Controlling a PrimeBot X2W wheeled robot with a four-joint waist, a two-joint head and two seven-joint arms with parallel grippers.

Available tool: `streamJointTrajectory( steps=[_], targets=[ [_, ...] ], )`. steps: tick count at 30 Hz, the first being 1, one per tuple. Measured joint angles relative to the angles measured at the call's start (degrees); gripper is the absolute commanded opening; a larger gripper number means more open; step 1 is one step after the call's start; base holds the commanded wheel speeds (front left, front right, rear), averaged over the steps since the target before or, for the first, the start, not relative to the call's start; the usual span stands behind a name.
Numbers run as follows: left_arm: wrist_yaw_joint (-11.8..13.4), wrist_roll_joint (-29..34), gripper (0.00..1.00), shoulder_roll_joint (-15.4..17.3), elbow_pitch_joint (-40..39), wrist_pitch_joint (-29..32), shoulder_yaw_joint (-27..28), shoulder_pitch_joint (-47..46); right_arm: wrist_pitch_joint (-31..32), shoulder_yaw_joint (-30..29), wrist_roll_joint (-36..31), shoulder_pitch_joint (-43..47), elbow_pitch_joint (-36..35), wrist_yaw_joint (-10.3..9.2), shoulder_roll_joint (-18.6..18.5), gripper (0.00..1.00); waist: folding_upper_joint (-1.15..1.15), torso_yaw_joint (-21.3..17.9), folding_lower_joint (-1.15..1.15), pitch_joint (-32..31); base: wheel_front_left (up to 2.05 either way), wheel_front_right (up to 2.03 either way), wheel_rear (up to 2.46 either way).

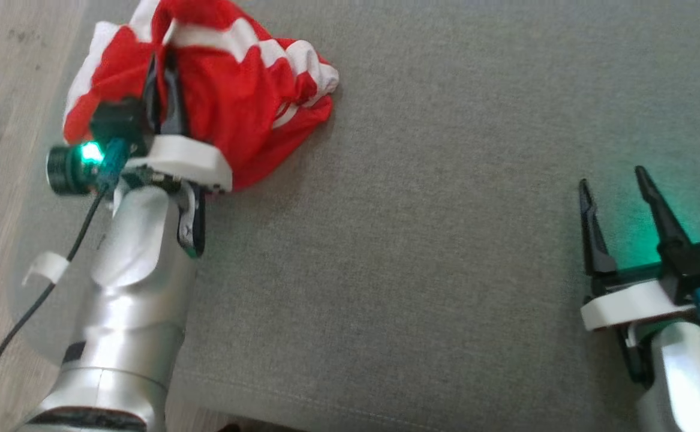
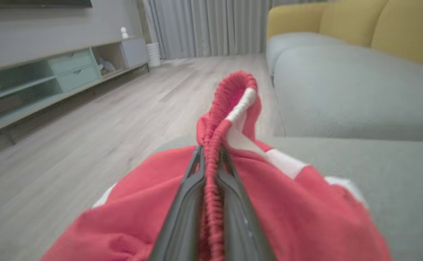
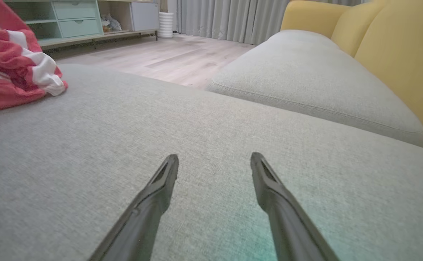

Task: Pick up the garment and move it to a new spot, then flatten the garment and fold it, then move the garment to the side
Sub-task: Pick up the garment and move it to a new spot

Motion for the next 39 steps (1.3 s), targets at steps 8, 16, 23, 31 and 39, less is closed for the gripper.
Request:
streamJointTrajectory(
  steps=[8, 16, 23, 31, 39],
  targets=[
    [-3.3, 3.8, 0.00, 3.6, -11.1, -0.4, -2.8, -0.2, 0.0, 0.9, 1.5, 0.2, 1.8, 0.00, 3.6, 1.00, 0.00, -3.7, -0.02, -6.8, 0.00, 0.00, 0.00],
    [-8.0, 5.0, 0.00, 3.4, -18.1, 1.7, -8.0, -8.9, 0.0, 1.8, 6.1, 2.7, 3.2, 0.00, 4.5, 1.00, 0.00, -11.9, -0.03, -13.2, 0.00, 0.00, 0.00],
    [-9.8, 2.9, 0.00, 1.4, -19.7, 4.3, -11.3, -14.2, 0.0, 3.9, 8.7, 3.9, 3.6, 0.00, 4.6, 1.00, 0.00, -19.7, -0.02, -16.2, 0.00, 0.00, 0.00],
    [-10.5, -1.1, 0.00, 0.1, -10.9, 3.4, -16.8, -10.6, 0.0, 7.7, 11.0, 3.5, 3.7, 0.00, 4.6, 1.00, 0.01, -30.4, -0.02, -16.7, 0.00, 0.00, 0.00],
    [-11.1, -15.4, 0.00, 0.1, 1.8, 0.5, -21.7, 10.3, 0.0, 10.7, 12.1, 2.2, 5.1, 0.00, 4.6, 1.00, 0.00, -36.2, 0.00, -13.7, 0.00, 0.00, 0.00]
  ],
)
